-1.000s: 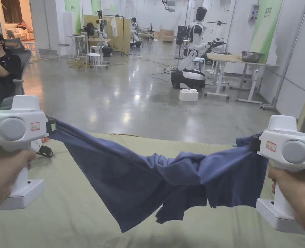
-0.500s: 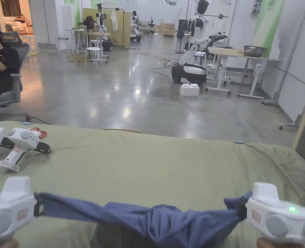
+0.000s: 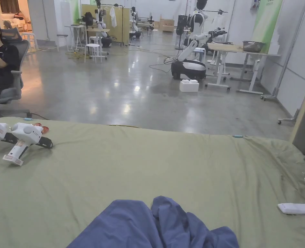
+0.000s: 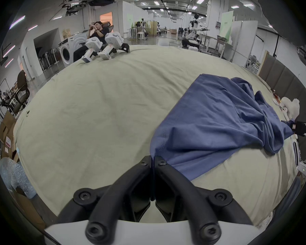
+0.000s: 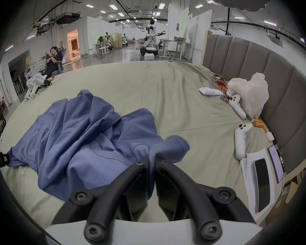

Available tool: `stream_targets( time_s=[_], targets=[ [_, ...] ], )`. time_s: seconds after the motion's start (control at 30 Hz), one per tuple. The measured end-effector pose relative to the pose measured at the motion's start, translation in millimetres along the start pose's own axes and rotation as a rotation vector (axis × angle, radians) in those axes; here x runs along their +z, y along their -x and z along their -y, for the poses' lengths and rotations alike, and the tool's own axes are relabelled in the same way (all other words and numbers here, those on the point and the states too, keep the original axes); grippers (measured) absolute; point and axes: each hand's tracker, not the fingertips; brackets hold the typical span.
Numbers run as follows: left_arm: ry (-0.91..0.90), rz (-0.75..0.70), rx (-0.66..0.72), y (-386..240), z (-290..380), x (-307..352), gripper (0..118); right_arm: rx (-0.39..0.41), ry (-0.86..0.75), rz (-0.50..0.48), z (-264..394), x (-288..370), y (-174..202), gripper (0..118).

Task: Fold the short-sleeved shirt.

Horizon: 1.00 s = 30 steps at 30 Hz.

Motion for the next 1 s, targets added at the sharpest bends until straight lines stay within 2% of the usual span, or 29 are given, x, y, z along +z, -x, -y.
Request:
stream_targets(
  time_s=[0.03,0.07,0.1,0.13,0.17,0.43,0.5,0.53,0.6,0.63,0.67,0.73,0.87,1.0],
  targets=[
    [-0.013,-0.004,-0.013,-2,-3,3,26,0.014,-0.025,0.012,-2,7,4,46],
    [-0.049,-0.012,-0.036,-5,-7,7,44,0.020,-0.066,0.014,-5,14,6,66],
    [-0.086,-0.005,-0.057,-11,-10,14,62,0.012,-0.109,0.005,-8,23,8,79],
    [-0.117,0.011,-0.072,-15,-15,19,75,-0.001,-0.153,-0.011,-11,31,11,86],
    [-0.155,0.028,-0.091,-21,-22,25,79,-0.011,-0.204,-0.027,-17,42,16,86],
    [-0.499,0.084,-0.167,-94,-67,86,77,-0.005,-0.515,-0.096,-51,117,67,85],
    [-0.588,0.091,-0.163,-112,-73,99,73,-0.015,-0.571,-0.102,-54,132,79,82],
    [-0.625,0.087,-0.163,-119,-74,104,66,-0.018,-0.593,-0.104,-54,137,84,74],
    [-0.682,0.078,-0.170,-133,-77,114,44,-0.019,-0.623,-0.086,-55,145,93,47],
    [-0.705,0.059,-0.166,-139,-77,118,28,-0.019,-0.640,-0.078,-55,146,96,25],
    [-0.721,0.048,-0.164,-144,-77,121,17,-0.015,-0.655,-0.070,-55,148,97,10],
    [-0.739,0.051,-0.150,-148,-76,125,1,-0.016,-0.665,-0.074,-55,149,98,5],
    [-0.730,0.068,-0.135,-148,-76,120,0,-0.010,-0.654,-0.067,-55,142,96,1],
    [-0.516,0.111,-0.141,-136,-85,72,0,0.005,-0.584,-0.076,-46,123,89,0]
  ],
)
